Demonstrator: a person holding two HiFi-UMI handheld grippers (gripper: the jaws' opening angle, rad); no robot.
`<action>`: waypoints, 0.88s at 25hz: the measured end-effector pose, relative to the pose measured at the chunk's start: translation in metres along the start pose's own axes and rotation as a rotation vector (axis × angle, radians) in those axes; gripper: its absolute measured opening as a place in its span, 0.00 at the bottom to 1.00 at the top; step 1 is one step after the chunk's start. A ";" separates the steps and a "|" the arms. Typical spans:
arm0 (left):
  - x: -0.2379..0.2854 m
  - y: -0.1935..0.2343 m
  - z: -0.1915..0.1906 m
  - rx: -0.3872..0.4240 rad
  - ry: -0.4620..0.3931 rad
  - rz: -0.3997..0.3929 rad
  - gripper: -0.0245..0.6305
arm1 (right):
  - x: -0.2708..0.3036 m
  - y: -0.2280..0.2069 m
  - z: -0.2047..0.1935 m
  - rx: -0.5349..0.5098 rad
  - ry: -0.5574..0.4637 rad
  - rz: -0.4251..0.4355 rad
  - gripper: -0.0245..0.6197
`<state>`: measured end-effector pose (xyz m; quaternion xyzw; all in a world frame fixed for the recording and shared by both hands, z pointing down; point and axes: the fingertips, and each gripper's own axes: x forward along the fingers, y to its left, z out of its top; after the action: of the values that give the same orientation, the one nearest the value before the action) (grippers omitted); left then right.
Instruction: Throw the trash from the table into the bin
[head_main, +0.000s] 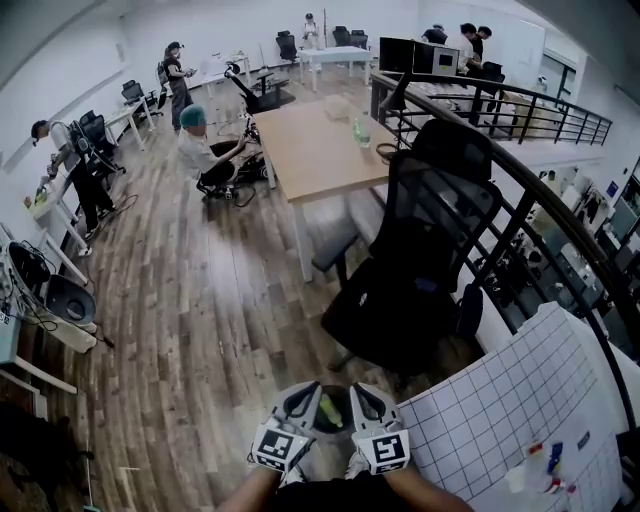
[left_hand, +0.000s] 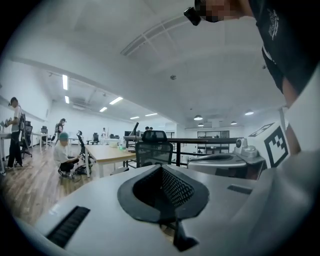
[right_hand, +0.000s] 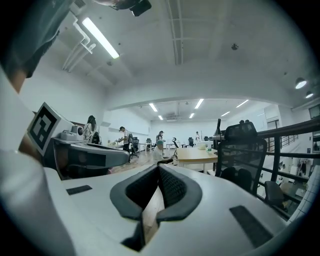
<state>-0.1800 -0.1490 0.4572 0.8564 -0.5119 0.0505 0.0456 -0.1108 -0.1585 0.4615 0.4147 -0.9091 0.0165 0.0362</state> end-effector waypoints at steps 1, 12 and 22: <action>0.002 -0.002 0.001 0.006 -0.005 0.001 0.07 | -0.002 -0.001 0.002 0.004 -0.007 0.003 0.07; 0.008 -0.028 0.021 0.014 -0.034 -0.145 0.07 | -0.035 -0.018 0.017 0.002 -0.019 -0.141 0.07; 0.004 -0.096 0.028 0.023 -0.054 -0.494 0.07 | -0.128 -0.036 0.012 0.030 0.005 -0.540 0.07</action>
<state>-0.0924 -0.1107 0.4274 0.9570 -0.2875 0.0208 0.0330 -0.0006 -0.0861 0.4393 0.6426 -0.7651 0.0209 0.0353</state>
